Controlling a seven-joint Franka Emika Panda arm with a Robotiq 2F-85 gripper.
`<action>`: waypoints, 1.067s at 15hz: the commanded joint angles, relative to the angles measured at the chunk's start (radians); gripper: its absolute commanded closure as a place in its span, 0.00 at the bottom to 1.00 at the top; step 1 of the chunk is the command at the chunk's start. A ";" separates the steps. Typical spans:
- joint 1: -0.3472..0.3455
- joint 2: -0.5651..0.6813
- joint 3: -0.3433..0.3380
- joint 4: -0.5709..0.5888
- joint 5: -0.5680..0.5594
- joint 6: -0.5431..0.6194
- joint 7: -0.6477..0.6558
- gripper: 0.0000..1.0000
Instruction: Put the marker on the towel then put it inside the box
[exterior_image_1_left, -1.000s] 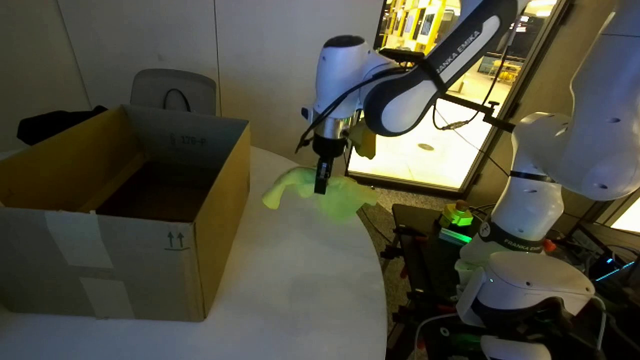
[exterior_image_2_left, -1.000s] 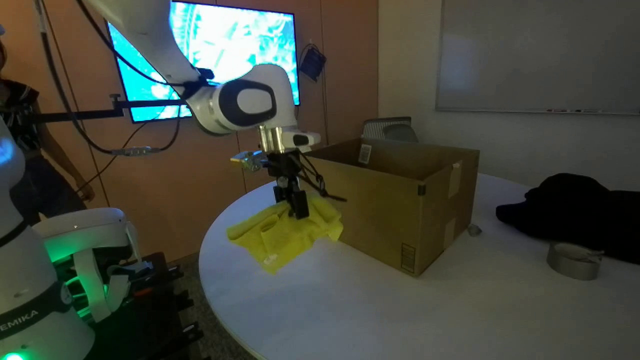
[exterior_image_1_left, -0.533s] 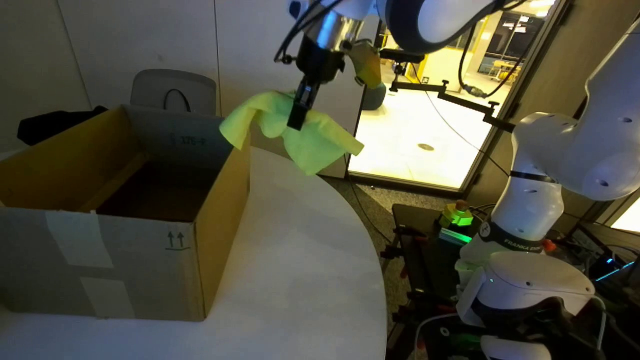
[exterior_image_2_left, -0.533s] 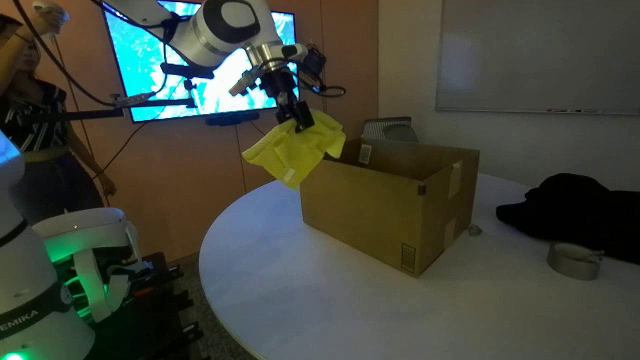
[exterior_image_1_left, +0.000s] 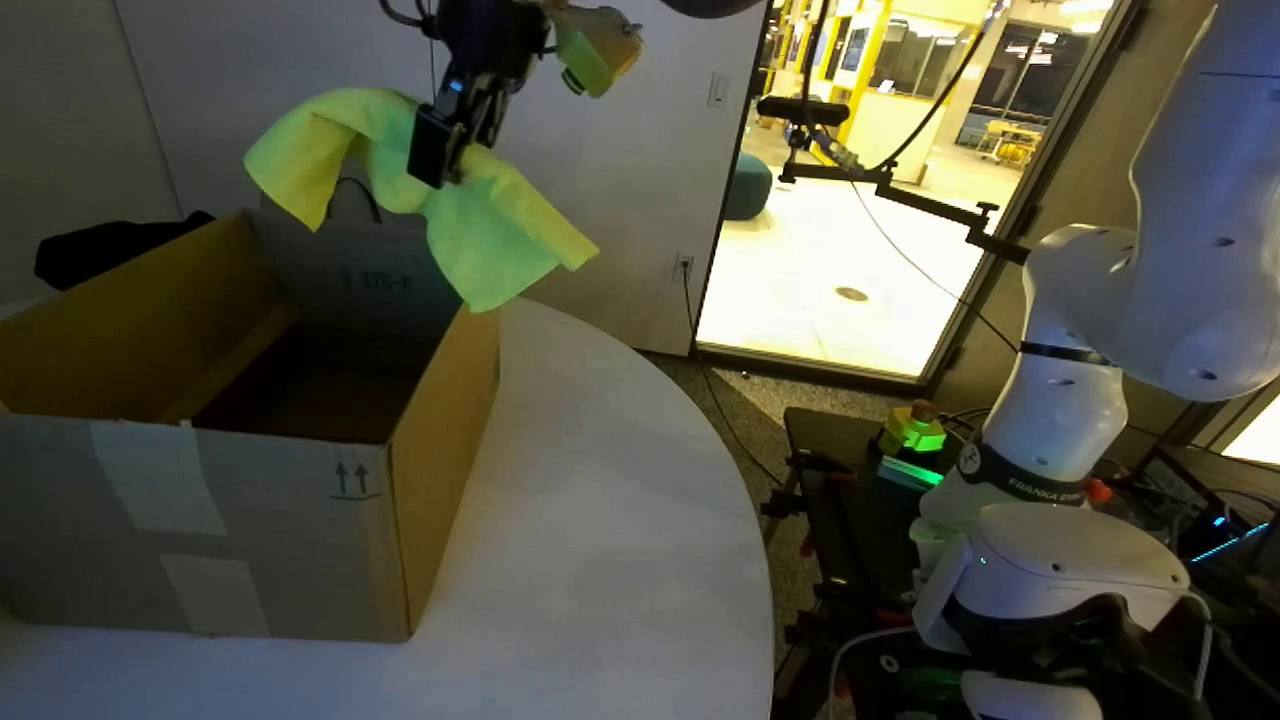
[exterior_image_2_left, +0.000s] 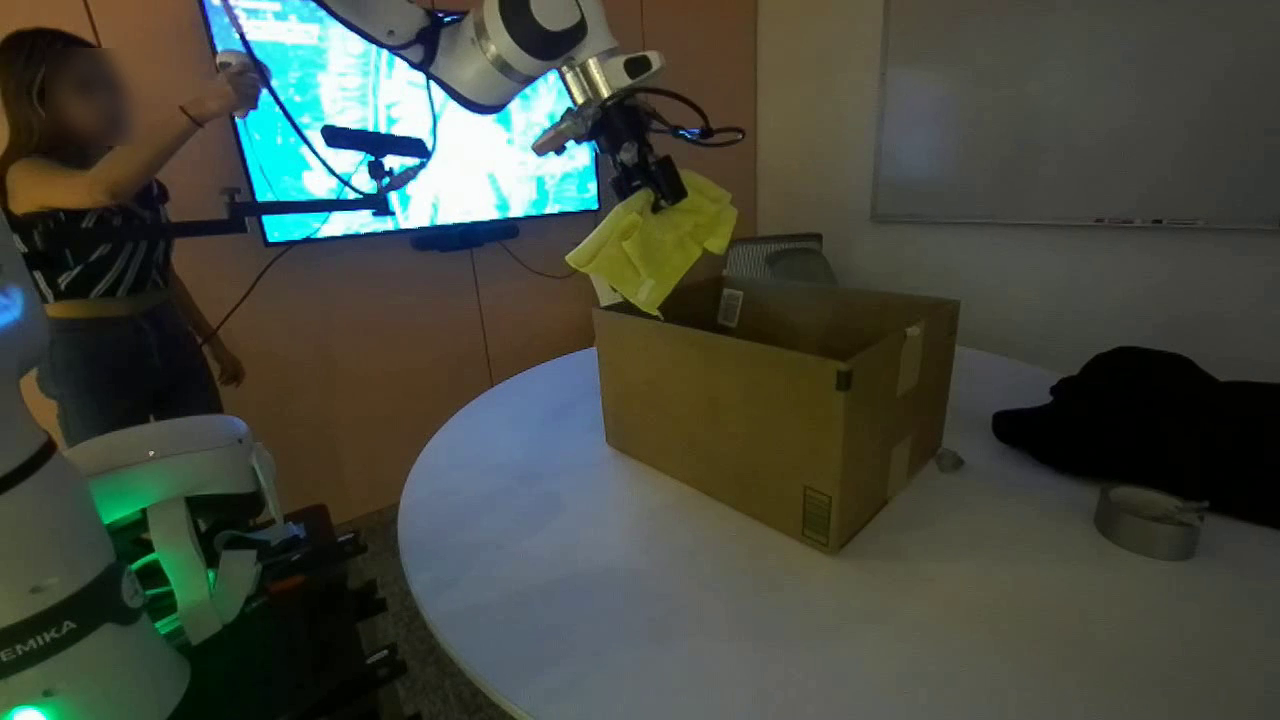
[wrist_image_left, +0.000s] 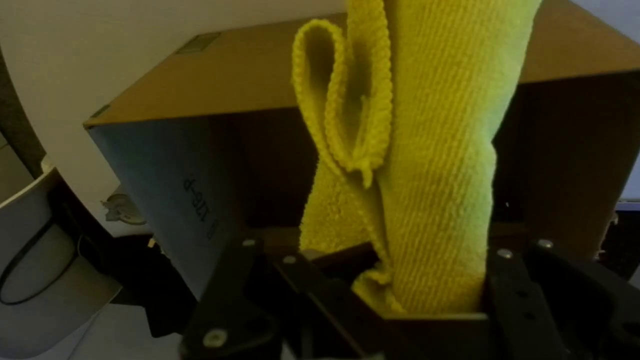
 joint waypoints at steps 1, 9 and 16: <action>0.043 0.215 -0.034 0.246 -0.034 -0.034 0.072 0.99; 0.118 0.595 -0.138 0.617 0.026 -0.079 0.111 0.98; 0.134 0.828 -0.156 0.908 0.067 -0.238 0.046 0.49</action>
